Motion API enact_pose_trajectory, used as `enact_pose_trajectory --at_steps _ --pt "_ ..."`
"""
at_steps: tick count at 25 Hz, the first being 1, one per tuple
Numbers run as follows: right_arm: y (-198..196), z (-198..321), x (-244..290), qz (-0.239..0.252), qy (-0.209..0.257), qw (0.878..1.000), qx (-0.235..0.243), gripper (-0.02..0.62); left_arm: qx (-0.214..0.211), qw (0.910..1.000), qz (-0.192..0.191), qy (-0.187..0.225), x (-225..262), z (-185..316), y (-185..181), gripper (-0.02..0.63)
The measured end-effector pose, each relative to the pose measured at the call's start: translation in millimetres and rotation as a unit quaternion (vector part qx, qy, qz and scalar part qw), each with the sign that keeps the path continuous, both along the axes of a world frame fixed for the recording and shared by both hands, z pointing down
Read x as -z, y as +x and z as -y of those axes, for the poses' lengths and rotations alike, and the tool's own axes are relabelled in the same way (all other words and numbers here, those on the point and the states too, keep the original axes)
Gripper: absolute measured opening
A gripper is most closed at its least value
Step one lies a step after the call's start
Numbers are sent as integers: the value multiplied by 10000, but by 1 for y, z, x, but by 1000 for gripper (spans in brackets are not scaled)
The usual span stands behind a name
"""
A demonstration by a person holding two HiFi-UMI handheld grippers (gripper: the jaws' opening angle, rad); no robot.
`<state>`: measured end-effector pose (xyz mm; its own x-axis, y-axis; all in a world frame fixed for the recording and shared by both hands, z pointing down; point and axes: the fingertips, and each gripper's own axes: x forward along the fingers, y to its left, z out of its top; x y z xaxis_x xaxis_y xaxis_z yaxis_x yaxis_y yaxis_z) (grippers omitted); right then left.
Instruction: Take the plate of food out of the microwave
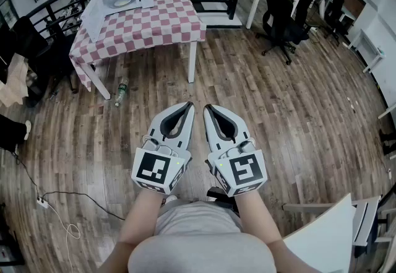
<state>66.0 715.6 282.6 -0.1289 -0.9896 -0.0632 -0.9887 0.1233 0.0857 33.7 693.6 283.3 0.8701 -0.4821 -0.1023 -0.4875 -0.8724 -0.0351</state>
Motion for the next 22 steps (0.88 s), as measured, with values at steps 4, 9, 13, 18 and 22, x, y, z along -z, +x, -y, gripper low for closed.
enact_pose_trajectory --at_steps 4,9,13,18,22 --pt "-1 3 2 36 -28 10000 6 26 7 10000 -15 8 4 3 -3 3" --pt "-9 7 1 17 -75 10000 39 26 18 10000 -19 25 5 5 -10 3" --pt "-22 12 4 84 90 9999 61 26 19 10000 -27 7 3 12 -20 3" --pt "-41 28 0 62 11 9999 123 25 49 10000 -51 -58 1 27 -37 3" --pt "-57 40 -3 169 -55 9997 161 25 86 9999 -42 -92 0 40 -55 3"
